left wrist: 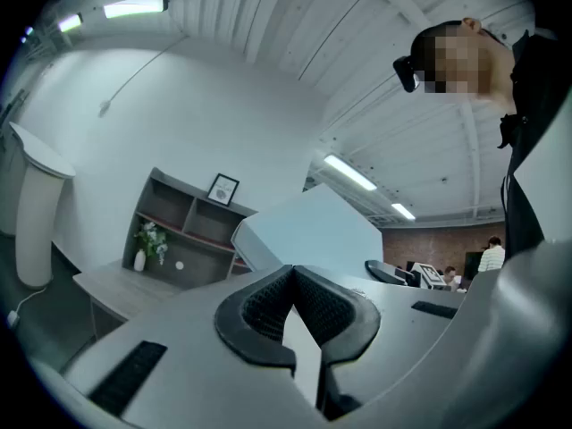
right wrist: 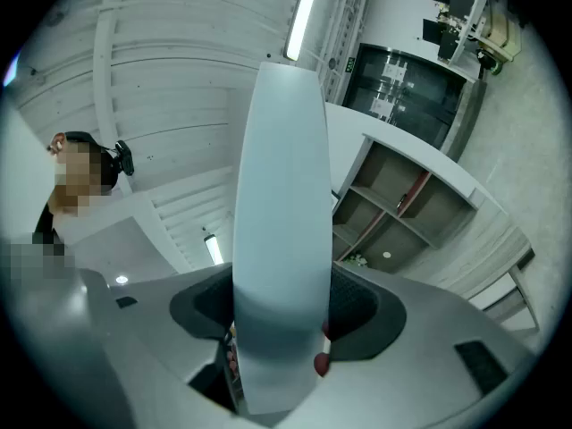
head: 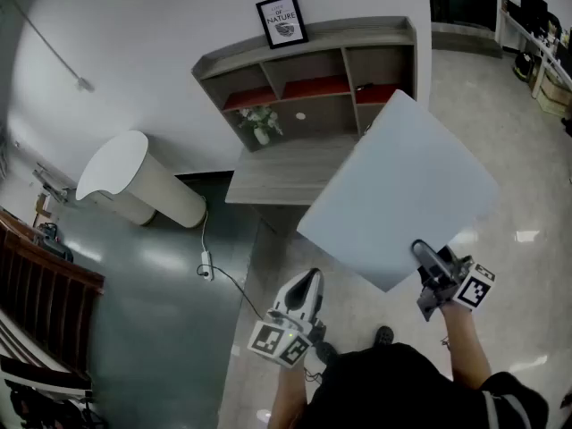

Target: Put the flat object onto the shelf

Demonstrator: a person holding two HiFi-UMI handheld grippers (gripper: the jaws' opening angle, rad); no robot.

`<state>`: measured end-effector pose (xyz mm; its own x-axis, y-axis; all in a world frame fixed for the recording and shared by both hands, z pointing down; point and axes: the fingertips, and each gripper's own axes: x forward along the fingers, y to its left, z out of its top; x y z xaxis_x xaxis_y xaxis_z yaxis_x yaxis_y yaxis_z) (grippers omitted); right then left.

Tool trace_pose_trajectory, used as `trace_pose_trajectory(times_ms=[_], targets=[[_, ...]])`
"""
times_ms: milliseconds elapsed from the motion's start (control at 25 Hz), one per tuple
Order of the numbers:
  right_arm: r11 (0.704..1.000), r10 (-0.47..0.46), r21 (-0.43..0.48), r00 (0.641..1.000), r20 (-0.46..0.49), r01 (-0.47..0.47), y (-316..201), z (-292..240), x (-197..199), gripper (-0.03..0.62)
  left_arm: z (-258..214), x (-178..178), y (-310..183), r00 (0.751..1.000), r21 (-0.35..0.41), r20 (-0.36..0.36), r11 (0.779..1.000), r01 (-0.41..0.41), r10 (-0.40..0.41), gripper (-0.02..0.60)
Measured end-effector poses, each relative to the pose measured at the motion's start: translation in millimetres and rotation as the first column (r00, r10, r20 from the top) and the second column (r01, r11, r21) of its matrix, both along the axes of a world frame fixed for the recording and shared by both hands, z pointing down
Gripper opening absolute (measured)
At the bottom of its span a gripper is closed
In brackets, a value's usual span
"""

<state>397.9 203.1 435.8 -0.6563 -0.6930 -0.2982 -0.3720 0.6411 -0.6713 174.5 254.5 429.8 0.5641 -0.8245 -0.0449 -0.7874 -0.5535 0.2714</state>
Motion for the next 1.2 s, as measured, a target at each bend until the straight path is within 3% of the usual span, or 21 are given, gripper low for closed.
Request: trace_pose_trajectory(times_ms=[280, 720, 1200], targets=[[0.999, -0.004, 0.034, 1.0, 0.013, 0.003, -1.0, -8.7, -5.8, 0.283, -5.1, 6.6, -6.0, 1.0, 0.024, 0.003, 0.999, -0.03, 0.03, 0.014], [0.998, -0.041, 0.055, 0.998, 0.039, 0.038, 3.2, -16.9, -1.2, 0.282, 2.5, 24.9, 2.6, 0.999, -0.008, 0.012, 0.999, -0.048, 0.049, 0.014], [0.997, -0.082, 0.022, 0.995, 0.049, 0.081, -7.9, -11.3, -46.0, 0.282, 10.2, -19.0, -0.7, 1.0, -0.035, 0.0, 0.999, -0.016, 0.016, 0.014]])
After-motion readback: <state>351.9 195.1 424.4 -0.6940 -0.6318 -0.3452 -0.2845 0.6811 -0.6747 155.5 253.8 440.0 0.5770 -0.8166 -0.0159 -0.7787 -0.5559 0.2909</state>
